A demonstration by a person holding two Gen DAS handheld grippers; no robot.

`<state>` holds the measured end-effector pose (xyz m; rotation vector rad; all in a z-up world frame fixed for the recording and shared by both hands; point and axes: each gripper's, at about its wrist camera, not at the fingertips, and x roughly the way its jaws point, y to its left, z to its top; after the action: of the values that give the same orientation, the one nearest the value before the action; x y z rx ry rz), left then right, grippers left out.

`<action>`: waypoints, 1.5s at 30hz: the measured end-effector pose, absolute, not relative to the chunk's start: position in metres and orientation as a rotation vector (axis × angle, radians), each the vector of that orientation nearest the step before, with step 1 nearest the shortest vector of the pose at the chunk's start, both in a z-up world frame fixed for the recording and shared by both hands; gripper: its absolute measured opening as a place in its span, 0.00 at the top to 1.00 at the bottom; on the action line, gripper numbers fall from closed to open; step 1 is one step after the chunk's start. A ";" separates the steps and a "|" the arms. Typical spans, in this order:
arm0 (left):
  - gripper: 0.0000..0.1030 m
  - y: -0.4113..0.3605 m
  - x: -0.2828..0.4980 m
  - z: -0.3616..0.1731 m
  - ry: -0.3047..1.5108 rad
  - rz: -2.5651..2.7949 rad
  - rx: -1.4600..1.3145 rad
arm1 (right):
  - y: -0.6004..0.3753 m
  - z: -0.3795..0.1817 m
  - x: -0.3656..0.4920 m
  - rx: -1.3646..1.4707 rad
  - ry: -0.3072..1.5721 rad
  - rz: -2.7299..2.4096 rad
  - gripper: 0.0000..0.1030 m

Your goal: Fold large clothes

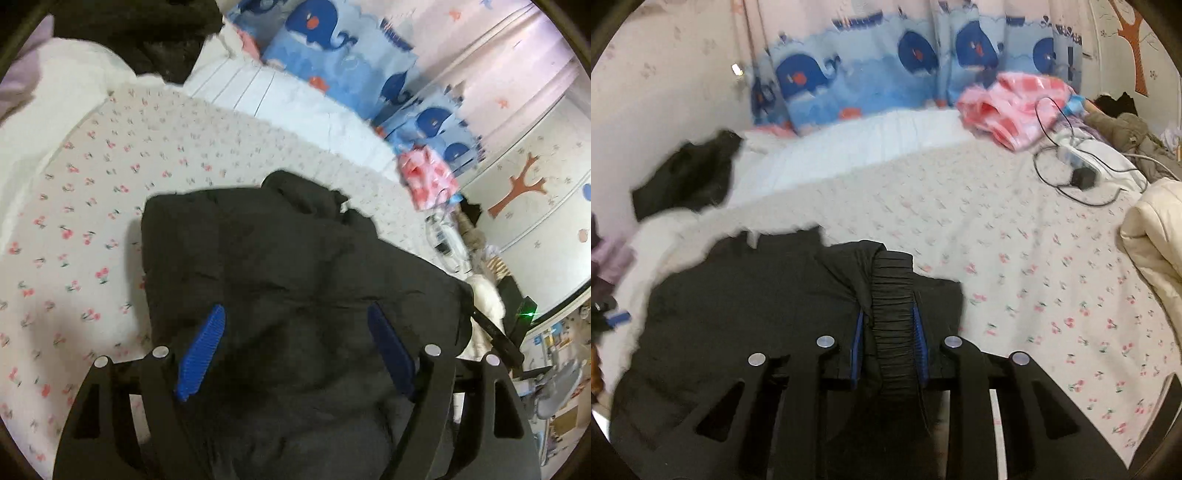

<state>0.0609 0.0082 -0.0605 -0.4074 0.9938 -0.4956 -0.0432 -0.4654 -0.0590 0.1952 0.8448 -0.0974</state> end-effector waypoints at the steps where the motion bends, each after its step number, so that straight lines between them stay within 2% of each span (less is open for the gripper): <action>1: 0.26 0.003 0.070 -0.076 1.033 -0.471 -0.378 | -0.468 -0.085 -0.037 0.200 0.921 -0.088 0.79; 4: 0.26 -0.011 0.089 -0.124 1.159 -0.393 -0.297 | -0.469 -0.120 -0.033 0.238 0.980 -0.062 0.68; 7: 0.26 -0.004 0.086 -0.122 1.177 -0.373 -0.331 | -0.473 -0.105 -0.045 0.296 0.987 -0.042 0.52; 9: 0.26 0.015 0.070 -0.099 1.164 -0.431 -0.399 | -0.480 -0.087 -0.067 0.335 0.966 -0.008 0.27; 12: 0.22 0.056 0.029 -0.069 1.115 -0.523 -0.438 | -0.497 -0.063 -0.127 0.447 0.923 0.102 0.08; 14: 0.08 0.089 -0.003 -0.058 1.109 -0.550 -0.445 | -0.510 -0.061 -0.175 0.541 0.961 0.196 0.07; 17: 0.07 0.149 -0.062 -0.070 1.170 -0.592 -0.490 | -0.524 -0.077 -0.249 0.690 1.023 0.304 0.07; 21: 0.07 0.180 -0.120 -0.111 1.278 -0.653 -0.619 | -0.531 -0.105 -0.313 0.887 1.057 0.404 0.07; 26: 0.07 0.175 -0.169 -0.161 1.354 -0.804 -0.743 | -0.527 -0.140 -0.343 1.086 1.037 0.550 0.07; 32: 0.07 0.144 -0.200 -0.155 1.316 -1.001 -0.762 | -0.491 -0.152 -0.352 1.111 1.048 0.710 0.07; 34: 0.07 0.140 -0.207 -0.152 1.323 -1.003 -0.720 | -0.479 -0.152 -0.353 1.073 1.040 0.723 0.08; 35: 0.07 0.137 -0.210 -0.152 1.327 -0.981 -0.715 | -0.474 -0.152 -0.354 1.068 1.027 0.727 0.17; 36: 0.08 0.137 -0.211 -0.152 1.324 -0.944 -0.713 | -0.471 -0.152 -0.353 1.060 1.017 0.726 0.35; 37: 0.09 0.136 -0.211 -0.151 1.319 -0.904 -0.704 | -0.467 -0.150 -0.353 1.021 1.011 0.696 0.46; 38: 0.19 0.137 -0.212 -0.150 1.309 -0.838 -0.693 | -0.463 -0.147 -0.355 0.997 0.993 0.684 0.63; 39: 0.28 0.140 -0.213 -0.149 1.302 -0.832 -0.699 | -0.461 -0.144 -0.357 0.990 0.969 0.681 0.74; 40: 0.45 0.142 -0.216 -0.145 1.287 -0.829 -0.697 | -0.457 -0.134 -0.359 0.977 0.936 0.684 0.80; 41: 0.56 0.141 -0.220 -0.133 1.259 -0.812 -0.668 | -0.452 -0.123 -0.361 0.965 0.903 0.690 0.82; 43: 0.72 0.137 -0.226 -0.106 1.194 -0.821 -0.626 | -0.453 -0.090 -0.364 0.959 0.789 0.732 0.87; 44: 0.79 0.135 -0.229 -0.089 1.155 -0.837 -0.620 | -0.455 -0.071 -0.367 0.951 0.727 0.759 0.88; 45: 0.82 0.135 -0.232 -0.074 1.114 -0.859 -0.615 | -0.456 -0.056 -0.368 0.940 0.691 0.778 0.89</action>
<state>-0.2324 0.1349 -0.0739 -0.6149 1.1145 -0.8589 -0.3682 -0.4555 -0.0562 0.9404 0.6910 0.7783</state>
